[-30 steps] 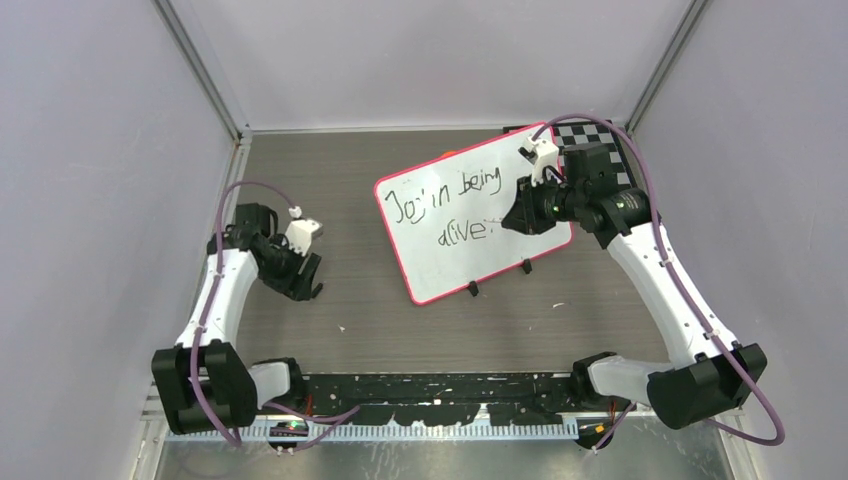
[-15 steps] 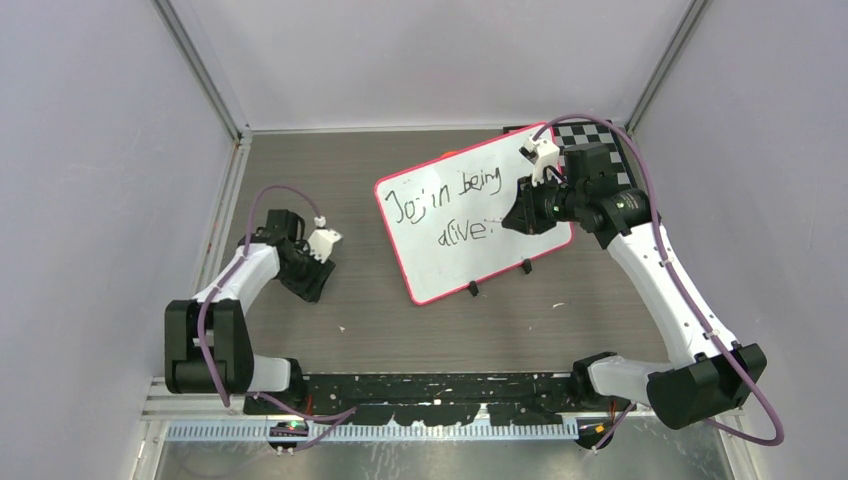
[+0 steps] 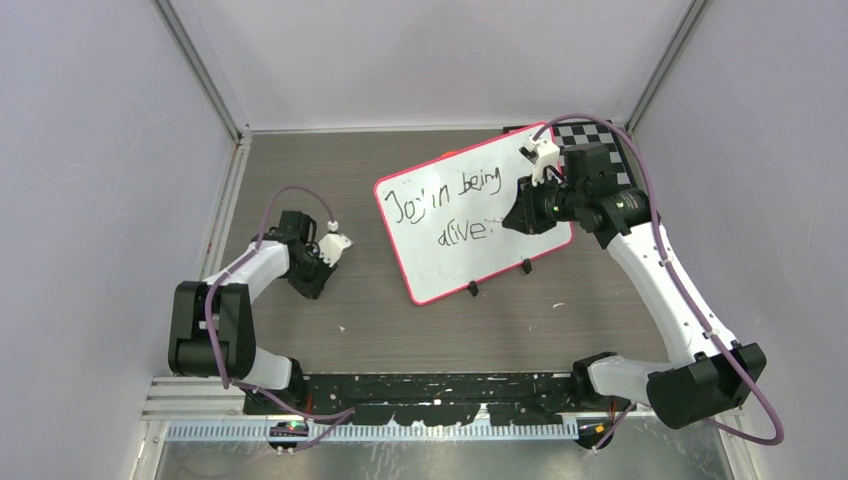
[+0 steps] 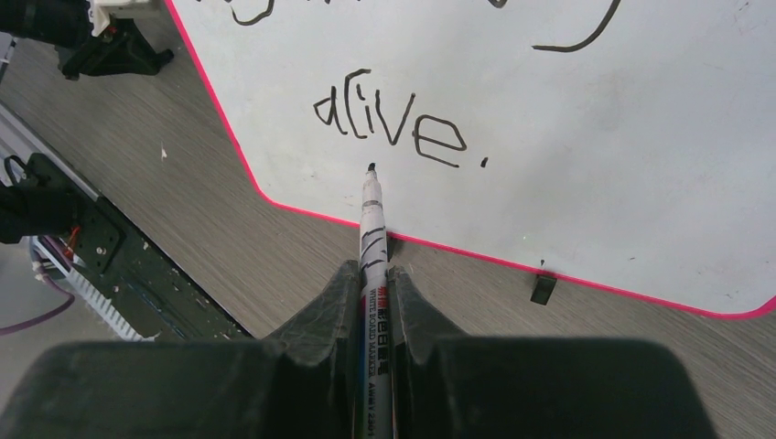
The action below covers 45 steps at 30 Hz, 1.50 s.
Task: Write a sentence on the whiteboard
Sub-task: Close the whiteboard marker at the center of the board.
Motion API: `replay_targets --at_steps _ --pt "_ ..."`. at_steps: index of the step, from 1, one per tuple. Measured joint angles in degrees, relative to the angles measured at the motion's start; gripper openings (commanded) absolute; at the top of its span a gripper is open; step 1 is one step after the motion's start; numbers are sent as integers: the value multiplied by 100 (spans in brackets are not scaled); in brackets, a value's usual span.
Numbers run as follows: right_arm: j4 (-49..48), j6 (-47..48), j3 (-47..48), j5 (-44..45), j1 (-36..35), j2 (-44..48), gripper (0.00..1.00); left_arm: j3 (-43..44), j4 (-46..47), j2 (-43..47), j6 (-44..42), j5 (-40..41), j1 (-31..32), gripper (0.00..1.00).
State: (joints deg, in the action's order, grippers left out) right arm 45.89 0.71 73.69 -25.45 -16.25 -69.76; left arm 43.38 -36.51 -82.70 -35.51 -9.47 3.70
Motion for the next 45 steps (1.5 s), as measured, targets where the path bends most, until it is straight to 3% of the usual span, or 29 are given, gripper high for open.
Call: replay_targets --at_steps 4,9,14,17,21,26,32,37,45 --pt "2 0 0 2 0 -2 0 44 -72 4 -81 -31 2 0" --pt "74 -2 70 -92 0 -70 0 350 -533 216 -98 -260 2 0" --pt "120 -118 142 -431 0 -142 0 1233 -1449 1014 -168 -817 101 0" --pt "116 -295 155 -793 0 -170 0 1858 -2002 1414 -254 -1082 492 0" --pt "22 -664 153 -1508 -2 -236 0 2677 -2629 1755 -214 -1333 1652 0" --pt "-184 -1056 101 -2273 -114 -295 0 3626 -3014 1488 26 -1519 2704 0" --pt "-365 -1425 -214 -2922 -400 -295 0 4402 -3104 697 188 -1650 3303 0" --pt "-625 -1749 -516 -3185 -501 -282 0 4476 -3106 365 205 -1731 3821 0" --pt "-929 -2017 -717 -3342 -614 -155 0 4483 -3104 330 205 -1777 4004 0"
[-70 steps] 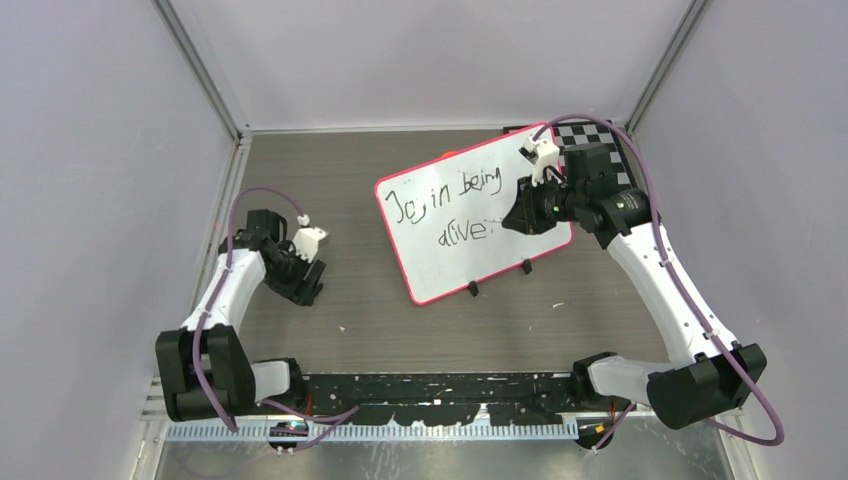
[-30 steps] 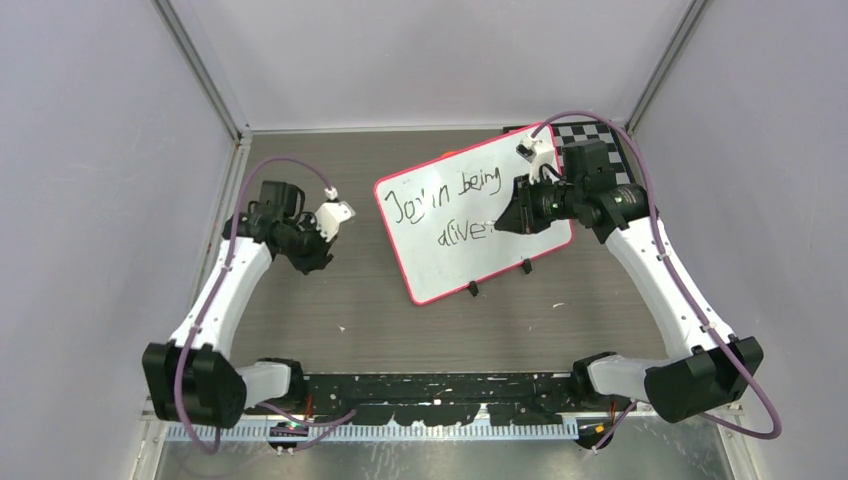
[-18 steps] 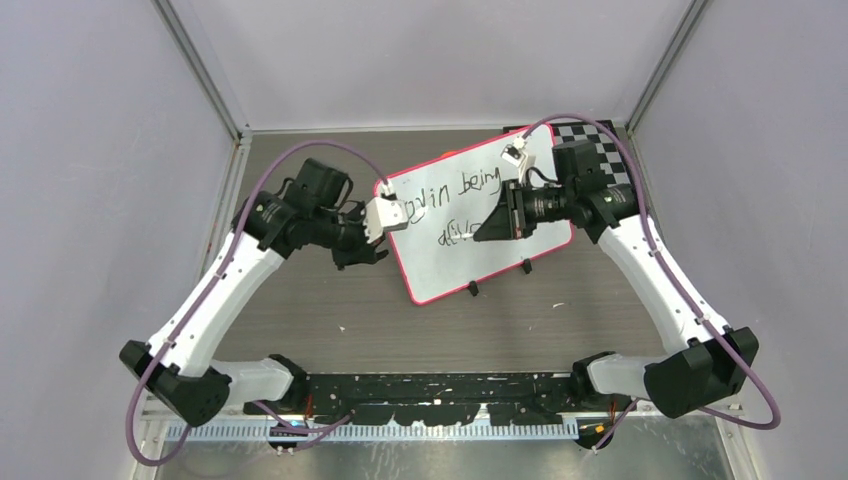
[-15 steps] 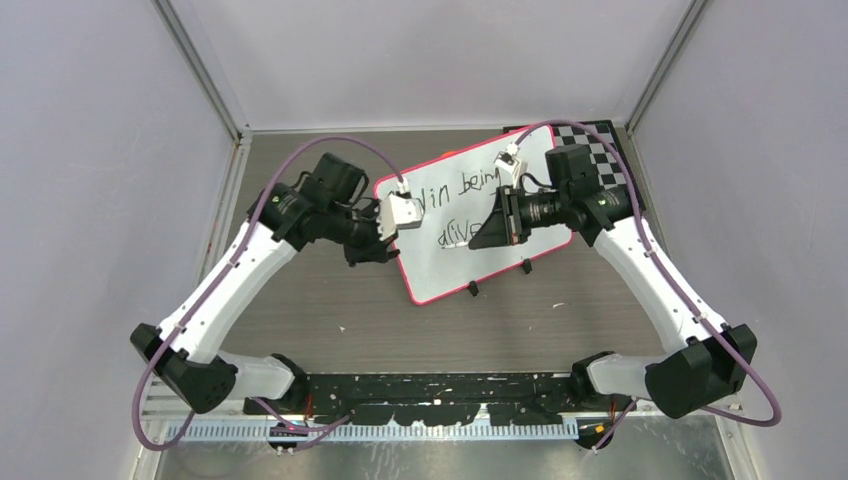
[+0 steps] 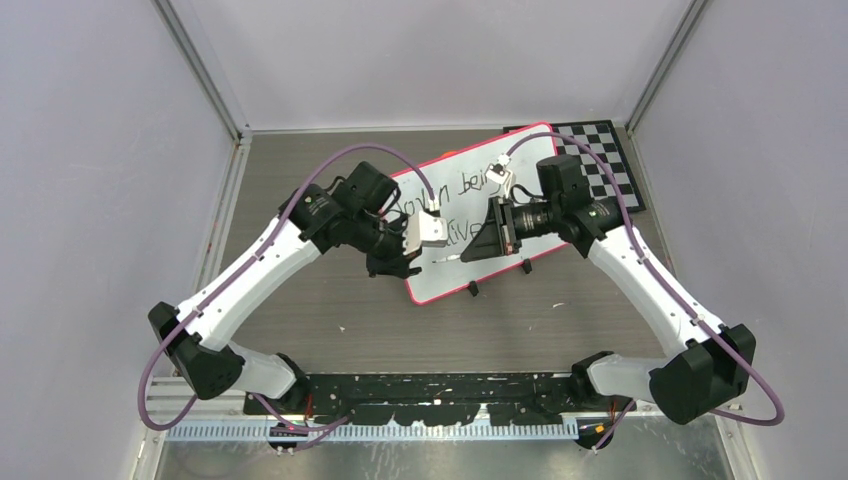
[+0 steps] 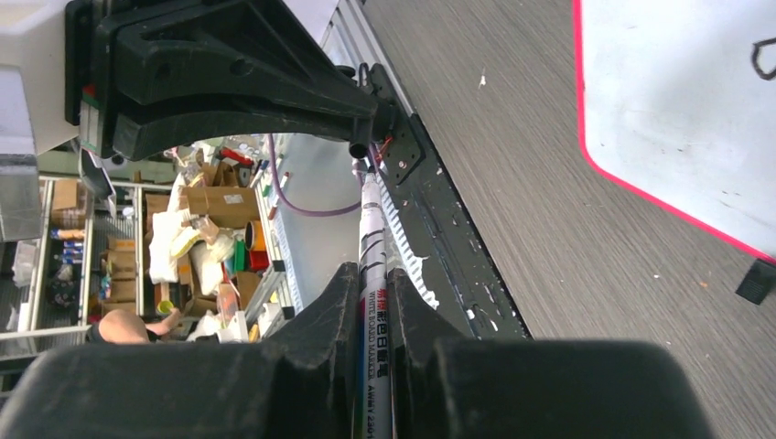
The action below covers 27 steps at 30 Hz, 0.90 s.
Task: Write a sentence on the whiteboard
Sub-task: Close the whiteboard marker at the center of the board.
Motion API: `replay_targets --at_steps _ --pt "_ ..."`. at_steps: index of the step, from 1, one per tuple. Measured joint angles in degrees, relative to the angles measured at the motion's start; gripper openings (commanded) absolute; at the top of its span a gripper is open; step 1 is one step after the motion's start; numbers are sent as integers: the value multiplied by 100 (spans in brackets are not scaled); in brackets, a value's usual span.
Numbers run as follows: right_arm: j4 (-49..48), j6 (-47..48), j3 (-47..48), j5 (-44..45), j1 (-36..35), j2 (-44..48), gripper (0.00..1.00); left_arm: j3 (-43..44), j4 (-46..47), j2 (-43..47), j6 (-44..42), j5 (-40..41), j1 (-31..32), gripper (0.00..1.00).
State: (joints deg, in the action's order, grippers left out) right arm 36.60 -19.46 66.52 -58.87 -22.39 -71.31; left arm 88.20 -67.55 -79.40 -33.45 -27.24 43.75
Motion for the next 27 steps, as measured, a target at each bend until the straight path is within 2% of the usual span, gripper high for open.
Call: replay_targets --at_steps 27 --pt "-101 -17 -31 -81 -339 20 0 219 15 -208 48 -48 234 0"
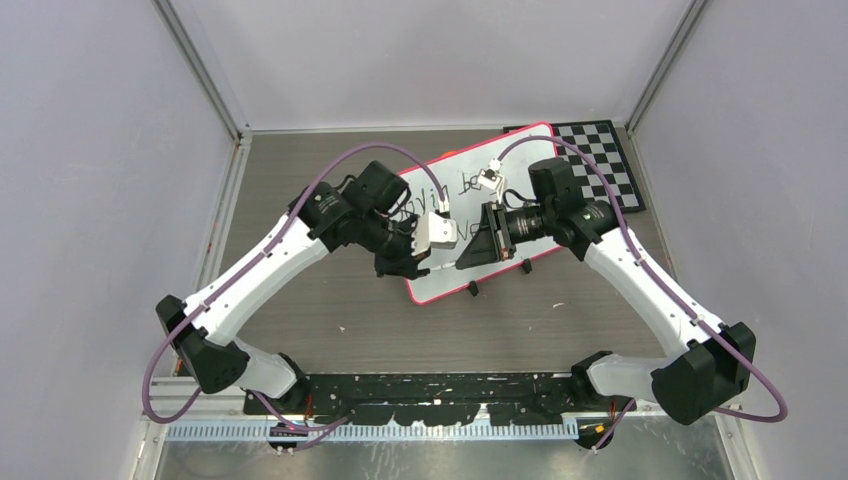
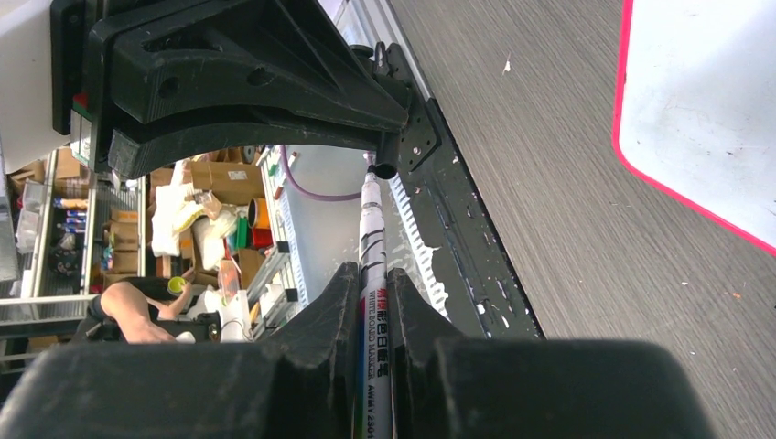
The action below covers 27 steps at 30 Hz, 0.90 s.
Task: Write a sentence on the whiteboard
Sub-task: Close the whiteboard marker at the center of the board.
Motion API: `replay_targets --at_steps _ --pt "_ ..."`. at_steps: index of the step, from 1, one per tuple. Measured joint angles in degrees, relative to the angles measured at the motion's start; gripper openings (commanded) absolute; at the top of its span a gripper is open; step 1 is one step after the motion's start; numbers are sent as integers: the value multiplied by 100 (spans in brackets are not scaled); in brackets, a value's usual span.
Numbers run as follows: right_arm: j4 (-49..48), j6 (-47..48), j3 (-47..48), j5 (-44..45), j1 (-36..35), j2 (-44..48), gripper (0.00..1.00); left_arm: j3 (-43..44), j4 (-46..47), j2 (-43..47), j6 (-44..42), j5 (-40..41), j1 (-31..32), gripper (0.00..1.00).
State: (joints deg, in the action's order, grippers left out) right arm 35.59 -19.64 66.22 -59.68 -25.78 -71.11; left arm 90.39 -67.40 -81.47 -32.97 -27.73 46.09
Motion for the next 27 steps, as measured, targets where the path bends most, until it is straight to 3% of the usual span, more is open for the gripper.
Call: replay_targets --at_steps 27 --pt "258 208 11 63 -17 -2 0 -42 -59 155 -52 7 24 0"
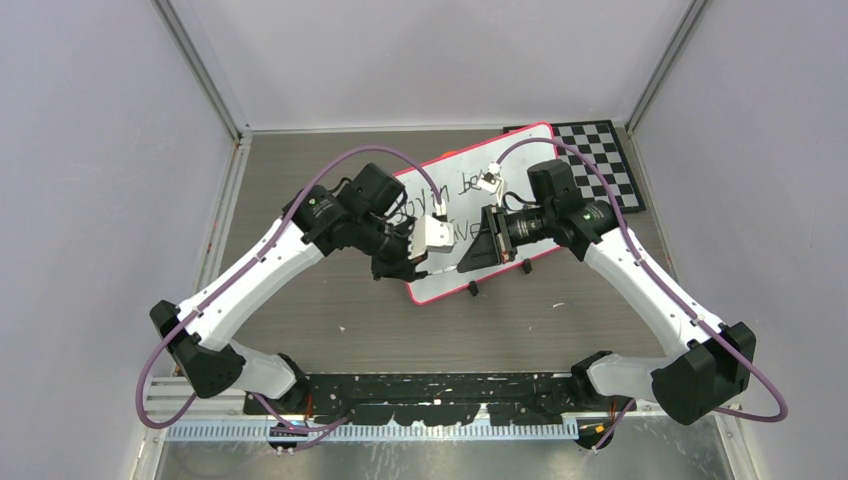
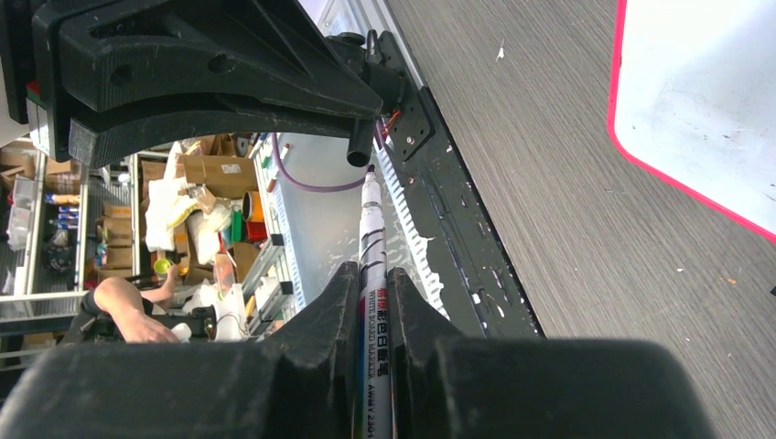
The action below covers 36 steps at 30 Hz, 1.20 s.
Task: Write a sentence on the whiteboard
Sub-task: Close the whiteboard marker at the center of the board.
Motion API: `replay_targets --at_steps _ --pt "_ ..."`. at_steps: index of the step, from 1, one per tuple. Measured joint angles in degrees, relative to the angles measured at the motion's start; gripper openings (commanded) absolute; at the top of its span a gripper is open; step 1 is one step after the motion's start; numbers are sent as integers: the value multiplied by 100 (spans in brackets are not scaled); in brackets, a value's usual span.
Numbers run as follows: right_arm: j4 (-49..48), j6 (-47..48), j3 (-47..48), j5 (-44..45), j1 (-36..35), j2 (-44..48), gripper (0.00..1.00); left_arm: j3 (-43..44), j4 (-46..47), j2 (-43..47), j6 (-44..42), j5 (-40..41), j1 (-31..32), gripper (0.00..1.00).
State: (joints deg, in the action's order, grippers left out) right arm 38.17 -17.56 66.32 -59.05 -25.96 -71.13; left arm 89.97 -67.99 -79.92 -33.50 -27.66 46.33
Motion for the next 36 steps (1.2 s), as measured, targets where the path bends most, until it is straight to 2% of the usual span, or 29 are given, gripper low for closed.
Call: replay_targets --at_steps 36 --pt "2 -9 0 -44 -26 0 0 -94 -24 -33 -26 68 94 0"
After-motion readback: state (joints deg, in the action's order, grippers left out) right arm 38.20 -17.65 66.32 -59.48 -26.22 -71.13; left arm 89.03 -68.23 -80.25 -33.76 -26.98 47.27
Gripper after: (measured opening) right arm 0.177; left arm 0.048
